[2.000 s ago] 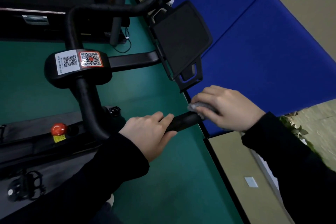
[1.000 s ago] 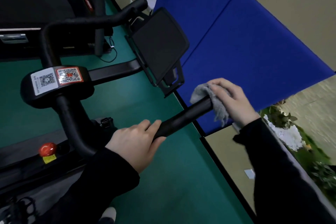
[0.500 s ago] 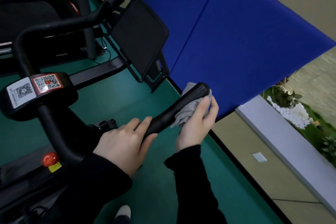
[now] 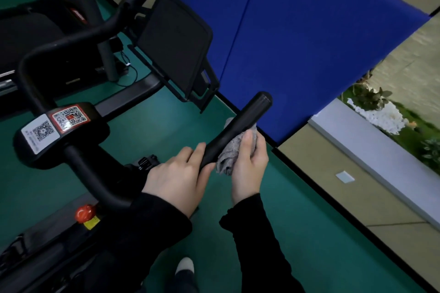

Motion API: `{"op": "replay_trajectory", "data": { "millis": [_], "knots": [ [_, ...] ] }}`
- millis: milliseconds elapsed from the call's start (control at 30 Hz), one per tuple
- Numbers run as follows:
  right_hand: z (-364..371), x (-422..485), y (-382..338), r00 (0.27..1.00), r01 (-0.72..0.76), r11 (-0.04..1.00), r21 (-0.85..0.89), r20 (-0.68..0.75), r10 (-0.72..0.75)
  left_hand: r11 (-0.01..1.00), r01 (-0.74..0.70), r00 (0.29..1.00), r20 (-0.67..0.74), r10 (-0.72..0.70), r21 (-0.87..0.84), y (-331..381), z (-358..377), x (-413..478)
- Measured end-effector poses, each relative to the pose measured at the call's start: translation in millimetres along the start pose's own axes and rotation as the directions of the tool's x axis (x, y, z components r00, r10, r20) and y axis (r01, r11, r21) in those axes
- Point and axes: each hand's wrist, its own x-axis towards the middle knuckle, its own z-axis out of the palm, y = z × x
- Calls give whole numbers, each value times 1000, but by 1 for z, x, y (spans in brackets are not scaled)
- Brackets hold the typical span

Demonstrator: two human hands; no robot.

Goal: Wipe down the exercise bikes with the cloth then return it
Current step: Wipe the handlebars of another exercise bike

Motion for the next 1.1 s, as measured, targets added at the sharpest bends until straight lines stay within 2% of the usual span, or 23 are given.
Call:
{"op": "replay_trajectory", "data": {
  "millis": [167,267,400,533,700,933,1100],
  "knots": [
    [-19,-14,-8,998,65,992,-109,5,-65,1000,-2,1000,27,3,-26,-4,1,-3],
    [-36,-25,-18,992,98,983,-153,-58,-108,999,15,998,59,-12,-46,-5,3,-3],
    [-67,-51,-26,981,67,966,-249,-158,-109,984,40,996,88,-25,-175,-9,1,-2],
    [-96,-85,-25,958,1,954,-301,-273,-87,961,-58,997,37,71,-271,-15,2,-1],
    [-119,-115,-29,942,-65,946,-317,-333,-47,940,-252,967,-24,254,-231,-15,-4,-3],
    [-169,-138,-26,932,-96,921,-377,-360,-50,921,-346,934,28,356,-178,17,1,-29],
    [-236,-157,-22,918,-110,905,-411,-392,-67,900,-392,893,156,422,-192,72,27,-65]
  ]
}}
